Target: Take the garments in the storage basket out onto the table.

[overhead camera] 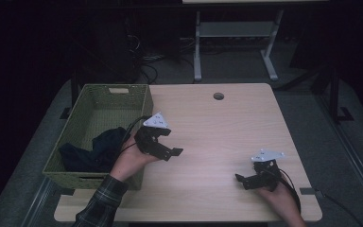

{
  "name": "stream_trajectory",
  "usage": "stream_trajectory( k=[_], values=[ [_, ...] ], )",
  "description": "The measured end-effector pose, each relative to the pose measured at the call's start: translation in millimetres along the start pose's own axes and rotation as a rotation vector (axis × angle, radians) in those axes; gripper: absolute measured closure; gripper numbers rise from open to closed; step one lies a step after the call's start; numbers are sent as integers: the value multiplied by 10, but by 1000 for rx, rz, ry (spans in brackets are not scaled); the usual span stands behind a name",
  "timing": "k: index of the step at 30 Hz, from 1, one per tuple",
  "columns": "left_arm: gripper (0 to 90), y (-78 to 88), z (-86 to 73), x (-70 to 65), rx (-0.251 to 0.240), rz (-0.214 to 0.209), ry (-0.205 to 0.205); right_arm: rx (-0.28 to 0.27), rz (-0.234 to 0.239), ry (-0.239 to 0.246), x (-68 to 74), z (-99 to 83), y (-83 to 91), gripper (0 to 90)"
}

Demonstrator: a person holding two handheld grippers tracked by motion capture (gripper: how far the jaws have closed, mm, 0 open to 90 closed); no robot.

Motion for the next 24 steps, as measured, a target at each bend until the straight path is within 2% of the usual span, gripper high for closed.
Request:
stream_trajectory(
  k=[5,10,14,21,24],
  values=[
    [141,58,-32,54,21,4,-2,0,0,0,0,0,0,10],
    [141,127,-75,109,32,16,20,0,0,0,0,0,0,10],
    [141,175,-106,156,46,27,16,-1,0,1,0,0,0,10],
    [141,266,-142,222,56,42,36,0,0,0,0,0,0,10],
    [141,297,-168,255,76,45,31,0,0,0,0,0,0,10]
  ],
)
Point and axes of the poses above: each handheld gripper's, and its own axes: y roughly backward along the jaws, z roughly out of its top, x roughly to its left, the point moved 8 cm from there along -y, roughly forward along the jaws, and after that the axes turned 6 degrees about -y, right-handed, at the moved point
